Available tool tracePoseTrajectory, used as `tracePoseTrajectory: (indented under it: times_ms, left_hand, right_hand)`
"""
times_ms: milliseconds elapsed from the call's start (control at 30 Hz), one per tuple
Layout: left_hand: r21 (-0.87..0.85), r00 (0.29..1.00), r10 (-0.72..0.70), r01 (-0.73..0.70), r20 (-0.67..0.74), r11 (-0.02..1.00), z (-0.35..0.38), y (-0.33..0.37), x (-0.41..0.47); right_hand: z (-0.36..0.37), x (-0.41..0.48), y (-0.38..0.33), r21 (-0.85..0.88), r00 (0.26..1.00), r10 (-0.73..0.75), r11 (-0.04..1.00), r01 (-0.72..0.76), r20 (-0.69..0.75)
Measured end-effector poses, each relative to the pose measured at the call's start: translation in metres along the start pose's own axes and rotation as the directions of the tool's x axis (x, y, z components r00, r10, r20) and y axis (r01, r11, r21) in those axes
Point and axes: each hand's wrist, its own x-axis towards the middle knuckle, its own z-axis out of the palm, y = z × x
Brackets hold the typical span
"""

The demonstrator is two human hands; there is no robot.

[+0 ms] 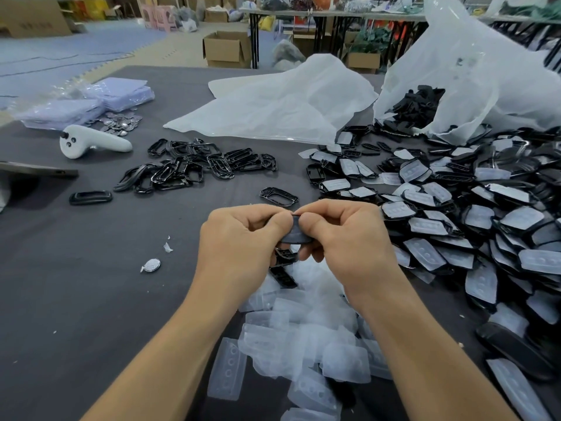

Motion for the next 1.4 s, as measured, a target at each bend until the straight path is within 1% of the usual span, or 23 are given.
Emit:
tracePoseTrajectory:
  times_ms: [67,100,133,167,233,333,400,500,567,633,700,767,800,833,900,1000,1067,1100,1200,1267,1333,1400]
  left_hand:
    - [0.043,0.999,0.024,-0.023,-0.03,0.999,0.001,-0.004,0.002]
    - [0.036,0.999,0.025,-0.023,-0.043,0.999,0.001,-0.005,0.003]
    - [0.014,0.999,0.016,-0.015,-0.05,1.0,0.002,-0.006,0.004]
    - [-0.013,0.999,-0.003,0.003,-0.053,1.0,0.002,-0.007,0.005]
    - [-0.051,0.997,-0.047,0.044,-0.061,0.998,0.0,-0.008,0.008]
    - [-0.029,0.996,-0.071,0.07,-0.051,0.997,-0.002,-0.012,0.009]
    - [-0.021,0.996,-0.082,0.081,-0.034,0.996,0.0,-0.012,0.006]
    - [-0.011,0.995,-0.077,0.076,-0.057,0.997,0.0,-0.011,0.005]
    - [-0.017,0.992,-0.082,0.08,-0.094,0.997,-0.001,-0.012,0.007]
    - [-0.011,0.988,-0.091,0.09,-0.128,0.996,-0.004,-0.013,0.008]
    - [0.01,0.984,-0.091,0.093,-0.152,0.996,-0.006,-0.015,0.008]
    - [0.049,0.982,-0.086,0.096,-0.17,0.994,-0.008,-0.016,0.008]
    - [0.082,0.979,-0.08,0.096,-0.186,0.992,-0.008,-0.017,0.008]
    - [0.125,0.976,-0.068,0.096,-0.208,0.988,-0.008,-0.017,0.009]
    - [0.218,0.969,-0.035,0.091,-0.245,0.972,-0.009,-0.018,0.01]
    - [0.32,0.976,0.024,0.048,-0.215,0.946,-0.01,-0.022,0.014]
    - [0.387,0.984,0.088,-0.021,-0.156,0.922,-0.011,-0.024,0.02]
    - [0.418,0.985,0.113,-0.049,-0.128,0.907,-0.012,-0.024,0.024]
    - [0.516,0.993,0.11,-0.067,-0.053,0.854,-0.015,-0.027,0.043]
    - [0.59,0.992,0.115,-0.125,0.055,0.798,-0.013,-0.027,0.059]
    - [0.638,0.978,0.057,-0.174,0.2,0.75,-0.005,-0.024,0.074]
    - [0.687,0.957,-0.048,-0.171,0.288,0.706,0.003,-0.022,0.087]
  right_hand:
    - [0.001,0.001,0.002,-0.014,1.0,0.019,1.0,-0.019,0.014]
    - [0.002,0.0,0.002,-0.027,1.0,0.018,0.999,-0.018,0.017]
    - [0.002,-0.002,0.003,-0.077,1.0,-0.01,0.997,0.012,0.02]
    - [0.003,-0.005,0.003,-0.167,0.998,-0.061,0.984,0.065,0.032]
    - [0.005,-0.011,0.002,-0.347,0.988,-0.136,0.925,0.155,0.076]
    - [0.004,-0.013,0.0,-0.426,0.981,-0.184,0.884,0.193,0.062]
    - [-0.001,-0.01,-0.001,-0.456,0.982,-0.183,0.87,0.185,0.048]
    - [-0.02,-0.002,-0.003,-0.538,0.987,-0.159,0.833,0.128,-0.011]
    - [-0.041,0.005,-0.004,-0.629,0.974,-0.189,0.774,0.072,-0.121]
    - [-0.066,0.013,-0.004,-0.695,0.936,-0.215,0.717,-0.042,-0.279]
    - [-0.089,0.018,-0.003,-0.71,0.88,-0.197,0.677,-0.196,-0.432]
    - [-0.1,0.019,-0.001,-0.697,0.835,-0.159,0.644,-0.316,-0.526]
    - [-0.1,0.018,0.0,-0.69,0.827,-0.152,0.643,-0.333,-0.541]
    - [-0.095,0.018,0.001,-0.69,0.83,-0.162,0.651,-0.316,-0.533]
    - [-0.076,0.016,0.0,-0.715,0.854,-0.233,0.669,-0.206,-0.464]
    - [-0.042,0.013,0.003,-0.768,0.899,-0.336,0.64,0.0,-0.281]
    - [-0.022,0.012,0.009,-0.784,0.928,-0.344,0.611,0.106,-0.142]
    - [-0.013,0.011,0.012,-0.776,0.939,-0.332,0.613,0.145,-0.087]
    - [0.01,0.005,0.018,-0.753,0.96,-0.279,0.625,0.204,0.029]
    - [0.018,0.003,0.021,-0.786,0.958,-0.269,0.569,0.24,0.098]
    - [0.02,0.001,0.021,-0.835,0.954,-0.253,0.481,0.268,0.16]
    - [0.019,-0.001,0.021,-0.854,0.955,-0.224,0.44,0.279,0.196]
